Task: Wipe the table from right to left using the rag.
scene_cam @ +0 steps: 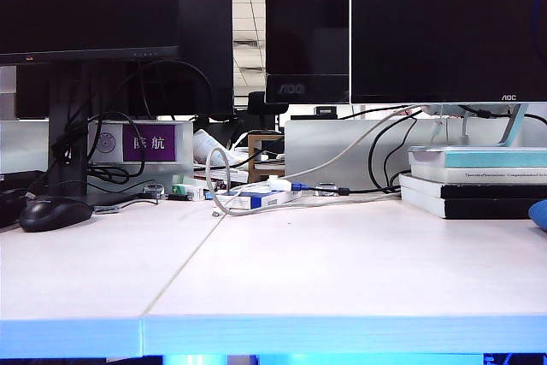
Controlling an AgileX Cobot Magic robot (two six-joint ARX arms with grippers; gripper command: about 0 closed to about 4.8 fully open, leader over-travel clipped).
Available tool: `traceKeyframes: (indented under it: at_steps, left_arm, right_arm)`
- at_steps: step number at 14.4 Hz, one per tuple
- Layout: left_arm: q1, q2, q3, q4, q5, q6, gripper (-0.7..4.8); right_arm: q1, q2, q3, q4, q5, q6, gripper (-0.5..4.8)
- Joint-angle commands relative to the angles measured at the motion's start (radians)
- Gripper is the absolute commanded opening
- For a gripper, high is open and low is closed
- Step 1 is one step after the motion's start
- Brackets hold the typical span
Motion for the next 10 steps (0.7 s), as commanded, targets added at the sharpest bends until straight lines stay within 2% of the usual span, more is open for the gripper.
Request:
traceKeyframes:
  at_steps: [1,3,6,10]
  left_arm:
    - [-0.002,-0.002,0.006,0.013,0.000,0.004,-0.05]
    - [-0.002,-0.001,0.005,0.013,0.000,0.004,-0.05]
    - [-0.002,-0.001,0.005,0.013,0.000,0.004,-0.05]
    - [-0.002,0.010,0.005,0.013,0.000,0.004,-0.05]
  right_arm:
    - [-0.004,0.055,0.002,0.030,-0.004,-0.009,3.59]
    - [-0.011,0.084,0.002,0.049,-0.006,-0.009,3.55]
    - [-0.026,0.125,0.001,0.094,-0.010,-0.010,3.14]
    - [-0.038,0.205,-0.003,0.153,-0.032,-0.052,3.14]
